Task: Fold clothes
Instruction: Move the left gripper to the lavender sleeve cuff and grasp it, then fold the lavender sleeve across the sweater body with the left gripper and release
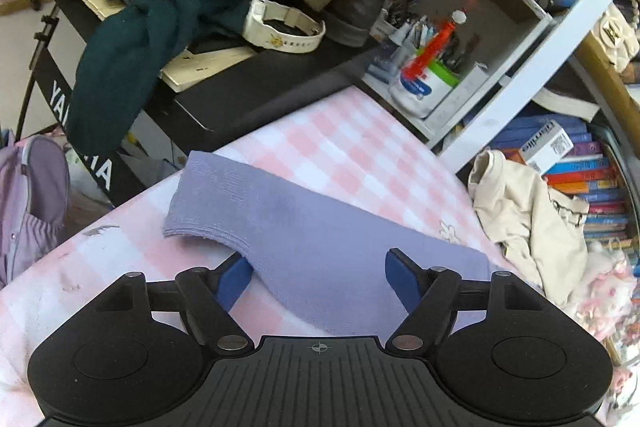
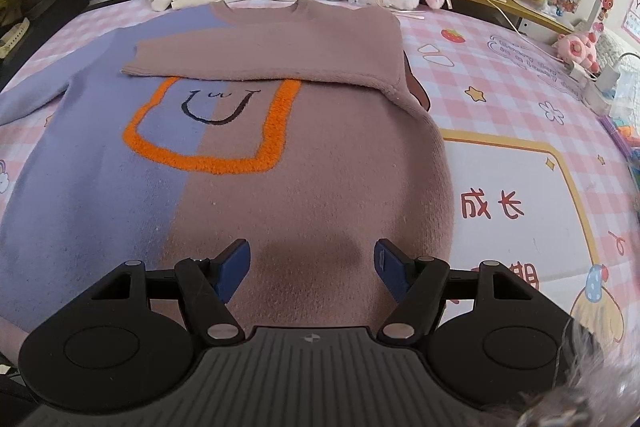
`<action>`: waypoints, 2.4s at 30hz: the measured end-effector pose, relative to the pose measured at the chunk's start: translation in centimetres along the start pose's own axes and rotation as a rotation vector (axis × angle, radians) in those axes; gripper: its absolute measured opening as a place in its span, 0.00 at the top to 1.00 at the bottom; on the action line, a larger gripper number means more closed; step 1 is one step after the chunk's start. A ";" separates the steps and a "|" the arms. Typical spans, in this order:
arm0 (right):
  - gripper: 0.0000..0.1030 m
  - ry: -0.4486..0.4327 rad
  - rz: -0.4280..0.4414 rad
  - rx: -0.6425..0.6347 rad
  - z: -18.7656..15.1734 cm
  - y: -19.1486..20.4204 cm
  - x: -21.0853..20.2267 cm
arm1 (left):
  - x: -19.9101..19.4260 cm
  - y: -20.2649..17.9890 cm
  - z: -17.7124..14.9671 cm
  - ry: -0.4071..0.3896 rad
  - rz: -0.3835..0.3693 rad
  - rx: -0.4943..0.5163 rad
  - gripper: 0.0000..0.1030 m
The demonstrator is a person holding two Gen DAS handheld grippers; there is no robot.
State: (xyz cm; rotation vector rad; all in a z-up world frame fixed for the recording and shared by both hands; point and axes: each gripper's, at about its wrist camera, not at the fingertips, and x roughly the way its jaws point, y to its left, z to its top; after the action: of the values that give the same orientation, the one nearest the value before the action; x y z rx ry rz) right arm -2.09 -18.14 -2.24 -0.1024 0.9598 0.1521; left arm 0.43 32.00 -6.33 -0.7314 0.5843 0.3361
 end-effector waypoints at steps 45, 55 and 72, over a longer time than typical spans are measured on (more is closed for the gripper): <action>0.35 -0.105 0.235 -0.204 -0.9 -8.7 -1.3 | -2.6 -32.5 -7.3 -0.042 -0.258 0.353 0.97; 0.35 -0.101 0.267 -0.195 -1.7 -11.9 -1.3 | -0.8 -37.0 -11.8 0.023 -0.255 0.408 0.97; 0.35 -0.084 0.275 -0.188 -2.1 -13.4 -1.4 | 1.6 -40.1 -16.0 0.162 -0.281 0.439 0.30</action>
State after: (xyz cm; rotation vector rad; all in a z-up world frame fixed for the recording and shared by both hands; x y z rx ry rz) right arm -2.23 -31.75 -2.07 -0.1360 0.8710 0.4967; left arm 14.87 -7.34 4.29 -0.4089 0.6704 -0.1137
